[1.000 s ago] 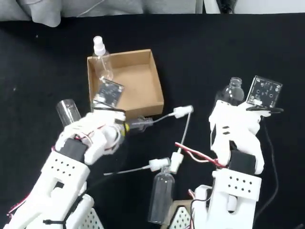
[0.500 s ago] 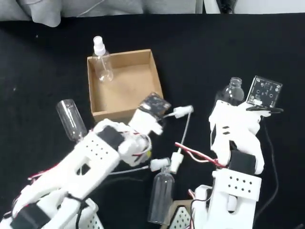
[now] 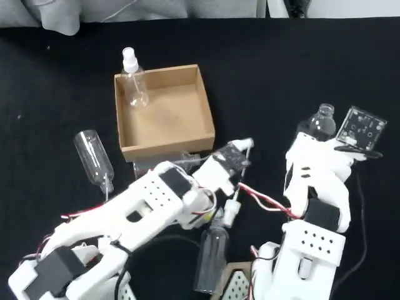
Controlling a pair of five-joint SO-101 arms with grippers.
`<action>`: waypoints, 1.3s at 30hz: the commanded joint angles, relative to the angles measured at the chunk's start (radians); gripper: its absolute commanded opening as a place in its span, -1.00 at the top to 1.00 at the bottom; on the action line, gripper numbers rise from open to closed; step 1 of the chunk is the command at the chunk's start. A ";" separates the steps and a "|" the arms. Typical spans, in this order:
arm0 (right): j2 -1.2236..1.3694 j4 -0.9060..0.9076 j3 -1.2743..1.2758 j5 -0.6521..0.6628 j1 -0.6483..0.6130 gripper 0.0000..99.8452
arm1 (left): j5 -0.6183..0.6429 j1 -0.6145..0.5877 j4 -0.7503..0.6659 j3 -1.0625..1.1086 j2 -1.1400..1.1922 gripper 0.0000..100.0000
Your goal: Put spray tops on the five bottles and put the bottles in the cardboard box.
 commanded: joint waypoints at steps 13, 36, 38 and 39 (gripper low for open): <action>-0.027 -0.068 0.002 -0.011 0.031 0.80 | -0.071 0.070 0.081 -0.285 0.279 0.65; -0.027 -0.068 0.004 -0.011 0.025 0.80 | -0.112 0.096 0.218 -0.549 0.559 0.90; -0.027 -0.068 0.004 -0.011 0.025 0.80 | -0.112 0.096 0.218 -0.549 0.557 0.93; -0.027 -0.068 0.004 -0.011 0.025 0.80 | -0.110 0.094 0.218 -0.550 0.557 0.94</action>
